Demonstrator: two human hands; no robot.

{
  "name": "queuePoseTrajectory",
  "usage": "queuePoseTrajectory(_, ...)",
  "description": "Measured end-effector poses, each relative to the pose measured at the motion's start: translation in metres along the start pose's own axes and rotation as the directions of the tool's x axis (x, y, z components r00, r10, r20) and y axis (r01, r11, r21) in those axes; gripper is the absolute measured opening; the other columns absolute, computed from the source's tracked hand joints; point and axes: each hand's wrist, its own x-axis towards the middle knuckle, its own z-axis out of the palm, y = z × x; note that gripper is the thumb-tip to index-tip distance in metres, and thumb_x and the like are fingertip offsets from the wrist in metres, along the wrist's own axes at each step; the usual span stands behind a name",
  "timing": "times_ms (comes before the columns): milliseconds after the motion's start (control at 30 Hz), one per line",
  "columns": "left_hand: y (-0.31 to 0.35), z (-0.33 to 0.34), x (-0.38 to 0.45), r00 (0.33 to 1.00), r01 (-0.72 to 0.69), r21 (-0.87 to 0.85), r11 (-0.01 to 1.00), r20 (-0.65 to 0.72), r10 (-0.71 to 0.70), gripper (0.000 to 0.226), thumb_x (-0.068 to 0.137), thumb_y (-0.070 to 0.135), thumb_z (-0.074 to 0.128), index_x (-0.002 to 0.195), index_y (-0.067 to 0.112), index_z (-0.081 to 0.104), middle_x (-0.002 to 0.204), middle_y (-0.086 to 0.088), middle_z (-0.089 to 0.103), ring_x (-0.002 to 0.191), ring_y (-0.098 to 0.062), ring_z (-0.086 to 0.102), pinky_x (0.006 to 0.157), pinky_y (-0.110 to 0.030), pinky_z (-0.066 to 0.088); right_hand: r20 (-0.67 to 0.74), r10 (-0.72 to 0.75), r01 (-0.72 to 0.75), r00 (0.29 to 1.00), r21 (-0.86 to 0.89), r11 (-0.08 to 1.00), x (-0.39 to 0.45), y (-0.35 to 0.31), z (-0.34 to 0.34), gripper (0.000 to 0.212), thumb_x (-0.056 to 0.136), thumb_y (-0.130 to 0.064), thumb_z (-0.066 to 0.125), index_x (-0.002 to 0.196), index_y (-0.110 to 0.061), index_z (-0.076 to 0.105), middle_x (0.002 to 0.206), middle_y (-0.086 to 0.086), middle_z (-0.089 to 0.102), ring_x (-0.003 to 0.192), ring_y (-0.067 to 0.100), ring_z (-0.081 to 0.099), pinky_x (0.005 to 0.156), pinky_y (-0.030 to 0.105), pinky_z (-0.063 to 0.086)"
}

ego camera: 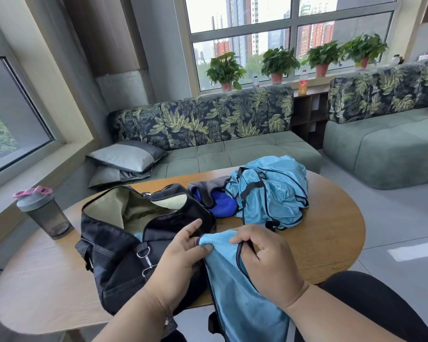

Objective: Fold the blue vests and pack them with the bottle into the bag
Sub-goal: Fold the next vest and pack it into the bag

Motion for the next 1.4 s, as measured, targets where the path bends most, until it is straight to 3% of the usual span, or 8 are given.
queuePoseTrajectory(200, 0.004, -0.003, -0.004, 0.969, 0.169, 0.053, 0.984, 0.176, -0.176, 0.055, 0.074, 0.007, 0.066, 0.128, -0.001, 0.07, 0.128, -0.028, 0.07, 0.111, -0.035, 0.068, 0.106, -0.049, 0.049, 0.108, 0.219, -0.232, 0.97, 0.132, 0.964, 0.001, -0.007, -0.001, 0.043, 0.085, 0.015, 0.064, 0.084, -0.027, 0.076, 0.088, -0.015, 0.075, 0.086, 0.008, 0.072, 0.081, 0.021, 0.055)
queuePoseTrajectory(300, 0.002, -0.005, -0.001, 0.98, 0.158, 0.044, 0.987, 0.116, -0.162, 0.043, 0.072, 0.008, 0.069, 0.11, -0.013, 0.069, 0.109, -0.029, 0.071, 0.096, -0.034, 0.068, 0.093, -0.043, 0.052, 0.271, 0.398, -0.472, 0.876, 0.315, 0.824, 0.005, -0.011, -0.003, 0.043, 0.091, 0.012, 0.061, 0.081, -0.028, 0.074, 0.081, 0.002, 0.072, 0.072, 0.012, 0.062, 0.07, 0.021, 0.05)
queuePoseTrajectory(433, 0.002, -0.006, 0.001, 0.988, 0.119, 0.007, 0.993, 0.095, -0.12, 0.053, 0.075, 0.012, 0.076, 0.115, -0.019, 0.058, 0.106, -0.026, 0.068, 0.097, -0.033, 0.064, 0.093, -0.043, 0.049, 0.331, 0.481, -0.583, 0.812, 0.44, 0.683, 0.008, -0.008, -0.004, 0.048, 0.091, 0.015, 0.059, 0.078, -0.029, 0.074, 0.076, -0.001, 0.068, 0.073, 0.009, 0.059, 0.071, 0.019, 0.048)
queuePoseTrajectory(600, 0.005, 0.0, -0.004, 0.994, 0.06, -0.012, 0.998, 0.09, -0.059, 0.033, 0.088, 0.013, 0.08, 0.109, -0.008, 0.065, 0.099, -0.02, 0.07, 0.087, -0.026, 0.068, 0.08, -0.032, 0.059, 0.393, 0.507, -0.639, 0.767, 0.537, 0.551, 0.008, -0.003, -0.001, 0.048, 0.095, 0.014, 0.06, 0.077, -0.028, 0.075, 0.078, 0.001, 0.067, 0.076, 0.016, 0.057, 0.073, 0.025, 0.047)
queuePoseTrajectory(800, 0.005, -0.001, -0.004, 0.996, 0.05, -0.017, 0.999, 0.08, -0.048, 0.019, 0.083, 0.026, 0.08, 0.092, 0.011, 0.073, 0.097, -0.017, 0.069, 0.087, -0.026, 0.066, 0.083, -0.038, 0.056, 0.491, 0.535, -0.706, 0.687, 0.625, 0.333, 0.006, 0.001, 0.001, 0.032, 0.096, 0.003, 0.066, 0.084, -0.024, 0.078, 0.084, 0.007, 0.066, 0.084, 0.024, 0.058, 0.082, 0.033, 0.049)
queuePoseTrajectory(967, 0.004, 0.001, -0.004, 0.996, 0.061, 0.059, 0.996, 0.062, -0.065, 0.024, 0.087, 0.034, 0.078, 0.094, 0.014, 0.067, 0.094, -0.016, 0.064, 0.085, -0.027, 0.059, 0.079, -0.04, 0.05, 0.511, 0.553, -0.731, 0.658, 0.61, 0.306, 0.006, -0.001, 0.003, 0.02, 0.094, -0.003, 0.068, 0.086, -0.02, 0.076, 0.086, 0.007, 0.07, 0.086, 0.023, 0.063, 0.086, 0.036, 0.052)
queuePoseTrajectory(1133, 0.002, -0.002, -0.002, 0.994, 0.067, 0.009, 0.998, 0.087, -0.067, 0.028, 0.089, 0.015, 0.079, 0.114, 0.019, 0.07, 0.102, -0.017, 0.072, 0.09, -0.03, 0.068, 0.088, -0.044, 0.054, 0.469, 0.594, -0.73, 0.654, 0.598, 0.331, 0.005, 0.006, 0.004, 0.026, 0.098, 0.001, 0.066, 0.088, -0.019, 0.079, 0.096, 0.012, 0.074, 0.094, 0.03, 0.066, 0.097, 0.05, 0.052)
queuePoseTrajectory(1400, 0.004, -0.006, -0.002, 0.979, 0.136, -0.039, 0.99, 0.157, -0.128, 0.032, 0.083, 0.01, 0.077, 0.111, -0.006, 0.072, 0.108, -0.025, 0.071, 0.094, -0.03, 0.07, 0.081, -0.034, 0.061, 0.488, 0.59, -0.732, 0.644, 0.616, 0.291, 0.005, 0.01, 0.006, 0.026, 0.097, 0.002, 0.066, 0.088, -0.018, 0.079, 0.095, 0.013, 0.074, 0.093, 0.026, 0.068, 0.095, 0.043, 0.053)
